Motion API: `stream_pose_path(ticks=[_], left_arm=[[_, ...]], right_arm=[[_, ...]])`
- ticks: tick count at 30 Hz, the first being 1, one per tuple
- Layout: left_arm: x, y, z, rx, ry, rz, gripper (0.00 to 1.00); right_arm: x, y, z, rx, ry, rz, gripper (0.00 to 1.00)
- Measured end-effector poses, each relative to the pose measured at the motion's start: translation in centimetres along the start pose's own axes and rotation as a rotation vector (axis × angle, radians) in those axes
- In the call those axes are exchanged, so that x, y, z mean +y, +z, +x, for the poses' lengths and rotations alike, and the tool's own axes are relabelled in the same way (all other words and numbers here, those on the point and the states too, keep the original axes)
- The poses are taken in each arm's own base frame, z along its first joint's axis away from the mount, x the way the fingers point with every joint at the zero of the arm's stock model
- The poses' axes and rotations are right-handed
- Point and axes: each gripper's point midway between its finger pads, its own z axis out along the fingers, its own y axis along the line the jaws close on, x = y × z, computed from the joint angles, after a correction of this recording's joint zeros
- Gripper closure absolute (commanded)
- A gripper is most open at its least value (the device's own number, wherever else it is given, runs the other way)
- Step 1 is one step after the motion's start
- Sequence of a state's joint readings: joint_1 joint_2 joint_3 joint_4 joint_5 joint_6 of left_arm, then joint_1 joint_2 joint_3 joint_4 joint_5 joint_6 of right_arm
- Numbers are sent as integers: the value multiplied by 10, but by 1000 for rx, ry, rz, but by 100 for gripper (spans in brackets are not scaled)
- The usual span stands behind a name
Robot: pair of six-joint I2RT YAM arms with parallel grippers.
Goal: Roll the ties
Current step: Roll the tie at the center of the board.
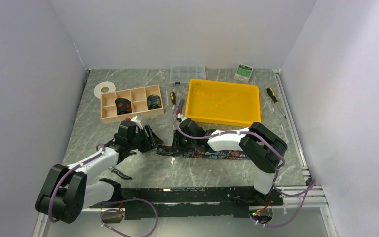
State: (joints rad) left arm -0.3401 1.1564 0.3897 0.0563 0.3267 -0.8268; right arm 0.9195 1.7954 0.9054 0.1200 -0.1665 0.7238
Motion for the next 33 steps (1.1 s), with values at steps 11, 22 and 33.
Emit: stream_pose_path(ticks=[11,22,33], left_arm=[[3,1,21,57,49,1,40],[8,5,34,111,68,-10,64],[-1,5,38,134,142,-48,97]], right_arm=[[-1,0,0,-6,12,-14,75],[-3,-2,2,-15,16,-26,76],[-4,-7,4,-11,16,-27,65]])
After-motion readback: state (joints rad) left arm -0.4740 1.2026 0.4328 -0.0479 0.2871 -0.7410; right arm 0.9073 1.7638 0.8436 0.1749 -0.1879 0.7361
